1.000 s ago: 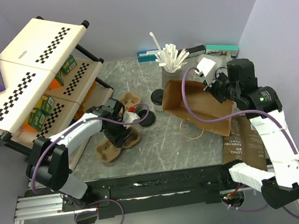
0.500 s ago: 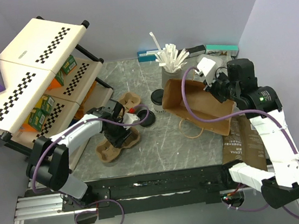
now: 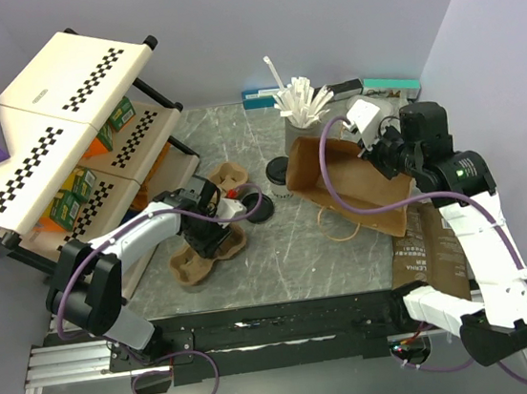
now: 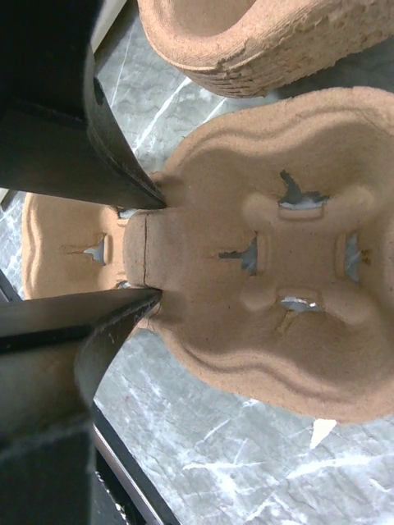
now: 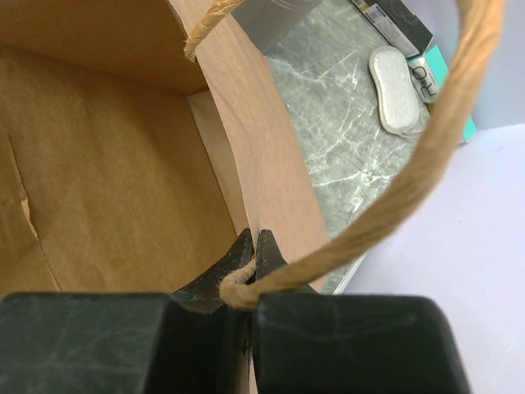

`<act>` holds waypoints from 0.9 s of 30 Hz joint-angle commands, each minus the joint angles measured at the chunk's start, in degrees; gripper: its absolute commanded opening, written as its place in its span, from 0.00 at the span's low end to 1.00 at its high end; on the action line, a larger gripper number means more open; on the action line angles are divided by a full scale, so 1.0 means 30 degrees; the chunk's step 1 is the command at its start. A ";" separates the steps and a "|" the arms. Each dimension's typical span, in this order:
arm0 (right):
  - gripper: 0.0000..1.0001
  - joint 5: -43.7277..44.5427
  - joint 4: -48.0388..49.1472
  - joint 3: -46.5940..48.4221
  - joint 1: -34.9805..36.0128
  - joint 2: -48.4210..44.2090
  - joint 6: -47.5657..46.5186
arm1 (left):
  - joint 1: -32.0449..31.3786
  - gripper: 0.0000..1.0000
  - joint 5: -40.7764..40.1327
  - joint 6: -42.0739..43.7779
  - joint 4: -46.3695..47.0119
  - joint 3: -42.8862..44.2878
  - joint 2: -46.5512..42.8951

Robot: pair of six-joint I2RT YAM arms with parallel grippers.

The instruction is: Pack the takeout coffee

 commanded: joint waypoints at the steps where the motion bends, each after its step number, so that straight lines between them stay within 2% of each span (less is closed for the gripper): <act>1: 0.00 0.0160 0.0734 0.0588 -0.0083 0.0095 0.0150 | 0.0059 0.44 -0.0401 -0.0528 0.0500 -0.0234 -0.0280; 6: 0.00 0.0131 0.0617 0.0705 -0.0083 0.0212 0.0063 | 0.0059 0.41 -0.0050 -0.0382 -0.0085 -0.0322 -0.0894; 11: 0.00 0.0101 0.0383 0.0355 -0.0083 0.0096 0.0033 | 0.0059 0.32 0.0740 0.0085 -0.0818 -0.0907 -0.2505; 13: 0.00 0.0014 0.0324 0.0179 -0.0083 0.0037 0.0063 | 0.0059 0.24 0.1005 0.0378 -0.1111 -0.1257 -0.3060; 18: 0.00 -0.0075 -0.0144 0.0469 -0.0083 0.0212 0.0209 | 0.0059 0.18 0.1882 0.0467 -0.1434 -0.1728 -0.4057; 20: 0.00 -0.0104 -0.0495 0.0646 -0.0054 0.0213 0.0209 | 0.0059 0.12 0.2584 0.0905 -0.2047 -0.1407 -0.4497; 22: 0.00 -0.0425 -0.1168 0.0793 -0.0083 0.0096 0.0209 | 0.0059 0.01 0.3465 0.1083 -0.2371 -0.0912 -0.5550; 27: 0.00 -0.1012 -0.2194 0.0354 -0.0083 -0.0461 0.0354 | 0.0059 0.01 0.5251 0.2078 -0.3396 0.1544 -0.7688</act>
